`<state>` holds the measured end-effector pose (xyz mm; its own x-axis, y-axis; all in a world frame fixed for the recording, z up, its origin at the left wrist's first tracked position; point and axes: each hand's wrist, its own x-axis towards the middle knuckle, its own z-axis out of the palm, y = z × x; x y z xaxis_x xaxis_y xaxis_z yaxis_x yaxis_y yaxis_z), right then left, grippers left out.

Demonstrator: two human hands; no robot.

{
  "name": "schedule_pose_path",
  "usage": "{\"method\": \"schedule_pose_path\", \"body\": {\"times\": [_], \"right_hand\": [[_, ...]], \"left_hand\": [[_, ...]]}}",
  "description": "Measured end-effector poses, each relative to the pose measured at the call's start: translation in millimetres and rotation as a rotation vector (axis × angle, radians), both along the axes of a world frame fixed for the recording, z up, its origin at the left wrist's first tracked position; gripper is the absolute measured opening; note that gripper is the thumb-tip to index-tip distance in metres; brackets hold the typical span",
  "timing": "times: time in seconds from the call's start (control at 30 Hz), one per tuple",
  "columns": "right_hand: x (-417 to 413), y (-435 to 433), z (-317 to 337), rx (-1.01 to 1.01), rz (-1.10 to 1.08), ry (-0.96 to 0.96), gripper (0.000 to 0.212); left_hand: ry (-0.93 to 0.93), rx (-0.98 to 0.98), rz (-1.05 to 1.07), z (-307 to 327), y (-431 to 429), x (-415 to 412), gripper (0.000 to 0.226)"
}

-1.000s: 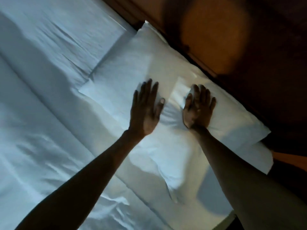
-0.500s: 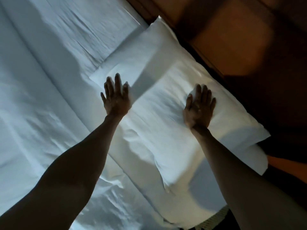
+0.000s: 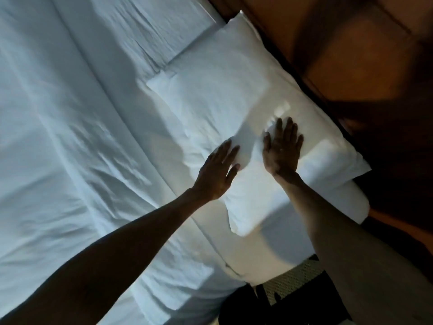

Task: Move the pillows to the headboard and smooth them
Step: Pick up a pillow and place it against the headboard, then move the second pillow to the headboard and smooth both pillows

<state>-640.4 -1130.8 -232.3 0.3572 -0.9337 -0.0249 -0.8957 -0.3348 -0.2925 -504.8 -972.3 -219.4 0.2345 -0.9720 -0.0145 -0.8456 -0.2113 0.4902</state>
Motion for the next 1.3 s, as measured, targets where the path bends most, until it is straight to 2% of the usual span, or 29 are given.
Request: {"method": "schedule_pose_path", "body": {"times": [0.13,0.27,0.37,0.57,0.8,1.03,1.13,1.3], "right_hand": [[15,32,56,0.232,0.023,-0.001,0.052],[54,97,137,0.418,0.118,-0.088,0.041],[93,162,190,0.451,0.250,-0.149,0.036],[178,325,277,0.481,0.474,-0.197,0.030],[266,544,331,0.555,0.628,-0.177,0.040],[374,760,379,0.562,0.858,-0.175,0.035],[417,844,388,0.586,0.942,-0.174,0.031],[469,989,406,0.598,1.128,-0.125,0.042]], "left_hand": [[0.162,0.127,0.142,71,46,36,0.037],[0.230,0.056,0.338,142,128,70,0.027],[0.289,-0.011,0.532,187,204,89,0.026],[0.248,-0.096,0.787,269,384,130,0.023],[0.207,-0.185,0.885,345,612,179,0.024],[0.143,-0.230,1.112,406,839,222,0.029],[0.089,-0.244,1.196,422,915,232,0.028],[0.023,-0.230,1.345,435,1036,241,0.029]]}}
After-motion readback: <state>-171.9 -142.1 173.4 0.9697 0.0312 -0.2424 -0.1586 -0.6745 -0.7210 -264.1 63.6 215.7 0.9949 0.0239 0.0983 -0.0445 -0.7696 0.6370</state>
